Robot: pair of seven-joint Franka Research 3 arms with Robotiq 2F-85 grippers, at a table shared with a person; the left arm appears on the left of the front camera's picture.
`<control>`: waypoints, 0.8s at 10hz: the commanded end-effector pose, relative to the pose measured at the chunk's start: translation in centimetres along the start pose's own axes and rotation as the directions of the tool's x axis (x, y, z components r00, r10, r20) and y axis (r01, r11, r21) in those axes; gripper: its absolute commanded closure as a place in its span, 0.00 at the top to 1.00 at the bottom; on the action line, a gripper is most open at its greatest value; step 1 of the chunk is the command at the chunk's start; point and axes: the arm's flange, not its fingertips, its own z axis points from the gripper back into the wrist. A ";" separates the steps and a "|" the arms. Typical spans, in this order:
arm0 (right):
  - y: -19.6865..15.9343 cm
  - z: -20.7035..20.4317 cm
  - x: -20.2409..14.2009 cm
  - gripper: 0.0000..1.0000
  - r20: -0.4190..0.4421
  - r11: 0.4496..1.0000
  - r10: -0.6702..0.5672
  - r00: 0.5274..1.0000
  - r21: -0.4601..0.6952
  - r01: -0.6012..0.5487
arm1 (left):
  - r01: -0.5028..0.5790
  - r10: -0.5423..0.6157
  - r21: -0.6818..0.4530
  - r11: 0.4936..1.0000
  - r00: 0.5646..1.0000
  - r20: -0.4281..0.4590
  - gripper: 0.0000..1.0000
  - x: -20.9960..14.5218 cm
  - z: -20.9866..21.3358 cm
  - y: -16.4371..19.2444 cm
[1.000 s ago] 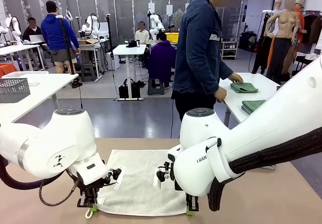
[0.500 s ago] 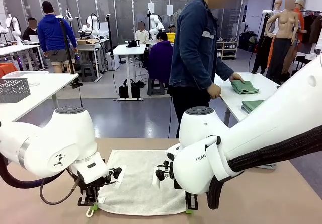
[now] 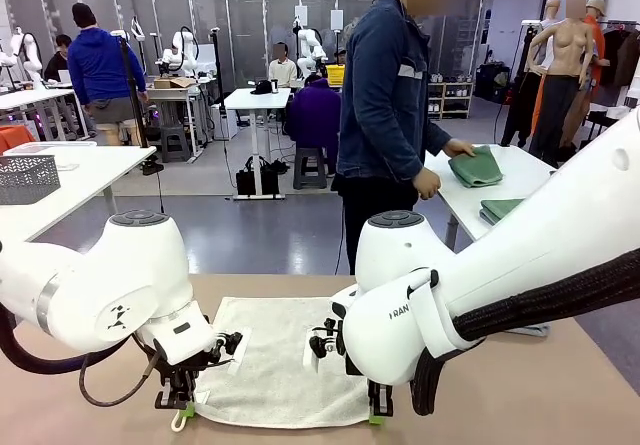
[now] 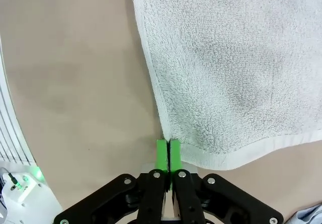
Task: Fold the towels and place them in the basket.
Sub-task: When a person lays out a Towel with hook on the table, fold it in half twice.
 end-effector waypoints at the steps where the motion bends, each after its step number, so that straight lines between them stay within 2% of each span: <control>1: -0.3 0.7 -0.4 0.02 0.013 1.000 0.011 1.000 -0.007 -0.011 | 0.008 -0.008 0.004 1.000 1.000 0.027 0.07 -0.5 0.9 -0.1; 5: -2.0 5.2 -0.5 0.02 0.037 0.997 0.053 0.998 -0.053 -0.051 | -0.027 0.024 0.075 0.997 0.999 0.048 0.07 -2.0 5.8 1.5; 8: -2.4 8.4 -0.3 0.02 0.040 0.993 0.068 0.997 -0.098 -0.064 | -0.013 0.006 0.109 0.994 0.998 0.057 0.07 -1.8 8.3 2.2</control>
